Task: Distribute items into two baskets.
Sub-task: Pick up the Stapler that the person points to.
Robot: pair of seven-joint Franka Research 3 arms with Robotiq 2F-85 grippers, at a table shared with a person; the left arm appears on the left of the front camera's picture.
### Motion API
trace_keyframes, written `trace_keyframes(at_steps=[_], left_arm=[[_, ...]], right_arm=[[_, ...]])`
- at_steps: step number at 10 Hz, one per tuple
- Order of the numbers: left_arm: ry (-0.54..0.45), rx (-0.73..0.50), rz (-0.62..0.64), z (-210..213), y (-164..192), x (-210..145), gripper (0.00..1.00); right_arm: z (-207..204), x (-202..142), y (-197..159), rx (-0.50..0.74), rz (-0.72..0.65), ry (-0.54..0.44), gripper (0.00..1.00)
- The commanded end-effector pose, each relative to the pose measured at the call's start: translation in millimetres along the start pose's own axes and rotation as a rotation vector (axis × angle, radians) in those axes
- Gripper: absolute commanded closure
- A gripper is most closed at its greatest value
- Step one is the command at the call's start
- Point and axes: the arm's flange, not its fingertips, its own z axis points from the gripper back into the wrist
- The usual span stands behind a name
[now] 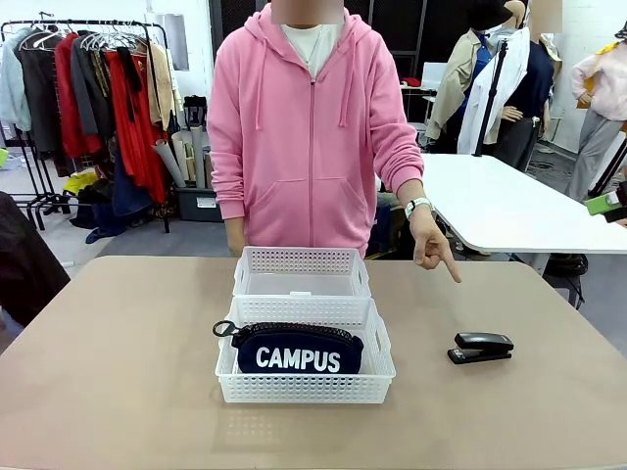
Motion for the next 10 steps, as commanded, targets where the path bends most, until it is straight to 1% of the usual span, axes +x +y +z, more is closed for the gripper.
trace_keyframes(at_steps=[1, 6, 7, 8, 10], left_arm=[[-0.001, 0.004, -0.005, -0.7, 0.1, 1.0, 0.0], [-0.001, 0.004, -0.005, -0.7, 0.1, 1.0, 0.0], [-0.001, 0.004, -0.005, -0.7, 0.1, 1.0, 0.0], [-0.001, 0.004, -0.005, -0.7, 0.1, 1.0, 0.0], [-0.001, 0.004, -0.005, -0.7, 0.1, 1.0, 0.0]], right_arm=[[-0.4, 1.6, -0.5, 0.022, 0.009, -0.029, 0.0], [-0.4, 1.6, -0.5, 0.022, 0.009, -0.029, 0.0], [0.0, 0.0, 0.0, 0.0, 0.0, 0.0, 0.0], [-7.7, 10.8, -2.5, 0.011, 0.008, 0.045, 0.0], [-26.0, 30.7, -9.0, 0.013, 0.003, 0.091, 0.0]])
